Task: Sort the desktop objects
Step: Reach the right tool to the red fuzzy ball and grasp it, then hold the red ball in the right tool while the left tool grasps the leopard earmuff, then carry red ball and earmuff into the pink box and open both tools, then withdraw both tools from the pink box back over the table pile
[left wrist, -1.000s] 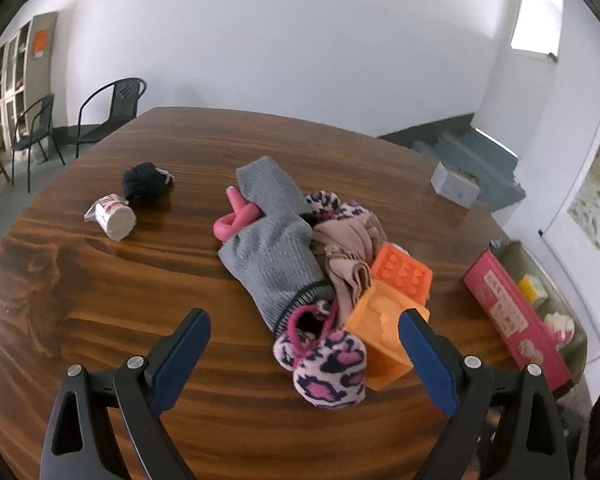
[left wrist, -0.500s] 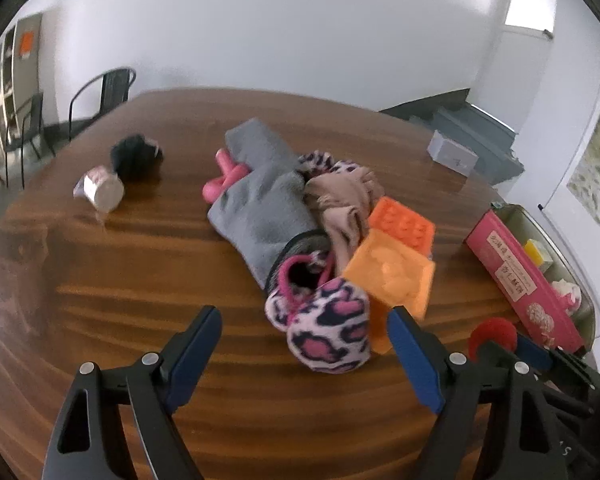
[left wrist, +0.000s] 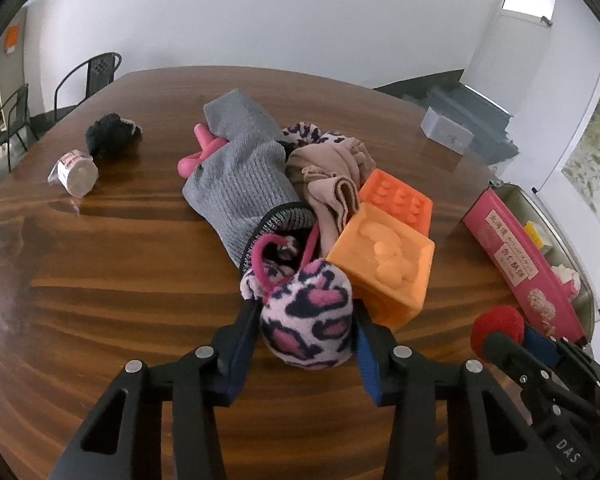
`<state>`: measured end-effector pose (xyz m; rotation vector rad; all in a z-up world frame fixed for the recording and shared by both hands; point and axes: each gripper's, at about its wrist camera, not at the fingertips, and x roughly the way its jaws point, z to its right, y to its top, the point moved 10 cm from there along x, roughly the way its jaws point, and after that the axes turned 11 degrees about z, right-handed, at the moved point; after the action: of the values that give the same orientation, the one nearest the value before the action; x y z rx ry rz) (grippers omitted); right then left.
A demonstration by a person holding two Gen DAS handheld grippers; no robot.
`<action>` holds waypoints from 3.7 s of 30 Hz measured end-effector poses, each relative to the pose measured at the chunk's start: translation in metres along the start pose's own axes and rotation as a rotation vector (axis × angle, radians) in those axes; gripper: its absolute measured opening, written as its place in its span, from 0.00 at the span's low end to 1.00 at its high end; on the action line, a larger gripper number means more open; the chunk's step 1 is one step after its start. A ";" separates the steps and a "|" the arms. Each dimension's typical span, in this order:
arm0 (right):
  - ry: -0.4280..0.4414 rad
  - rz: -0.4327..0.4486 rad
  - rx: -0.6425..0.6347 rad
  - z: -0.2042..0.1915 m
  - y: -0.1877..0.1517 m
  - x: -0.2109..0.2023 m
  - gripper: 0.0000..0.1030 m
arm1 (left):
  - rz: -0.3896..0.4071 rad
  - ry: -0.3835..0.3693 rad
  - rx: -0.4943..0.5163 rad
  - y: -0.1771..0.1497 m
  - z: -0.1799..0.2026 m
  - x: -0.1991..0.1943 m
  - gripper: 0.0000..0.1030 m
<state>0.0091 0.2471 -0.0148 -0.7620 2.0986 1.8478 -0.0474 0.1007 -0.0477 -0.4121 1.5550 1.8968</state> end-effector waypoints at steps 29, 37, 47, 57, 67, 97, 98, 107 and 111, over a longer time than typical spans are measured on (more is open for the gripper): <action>-0.030 0.111 0.036 0.013 0.018 -0.017 0.40 | 0.275 -0.017 0.014 0.057 0.012 -0.103 0.41; -0.081 0.208 0.098 0.042 0.034 -0.045 0.40 | 0.291 -0.059 0.052 0.066 0.042 -0.111 0.41; -0.317 0.349 0.183 0.142 0.058 -0.106 0.40 | 0.264 -0.135 0.099 0.069 0.093 -0.099 0.41; -0.397 0.355 0.189 0.184 0.058 -0.114 0.40 | 0.234 -0.186 0.157 0.071 0.143 -0.081 0.41; -0.430 0.420 0.294 0.207 0.055 -0.126 0.81 | 0.214 -0.258 0.221 0.077 0.197 -0.061 0.41; -0.615 0.563 0.412 0.242 0.051 -0.174 0.81 | -0.002 -0.461 0.280 0.046 0.317 0.026 0.90; -0.616 0.564 0.416 0.243 0.051 -0.175 0.81 | 0.009 -0.456 0.269 0.048 0.315 0.026 0.91; -0.614 0.547 0.391 0.239 0.052 -0.169 0.81 | 0.065 -0.413 0.223 0.065 0.297 0.021 0.91; -0.618 0.544 0.388 0.240 0.052 -0.169 0.81 | 0.077 -0.396 0.227 0.067 0.294 0.022 0.91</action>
<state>0.0852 0.5216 0.0738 0.4627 2.2196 1.5145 -0.0617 0.3814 0.0628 0.1195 1.5056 1.7028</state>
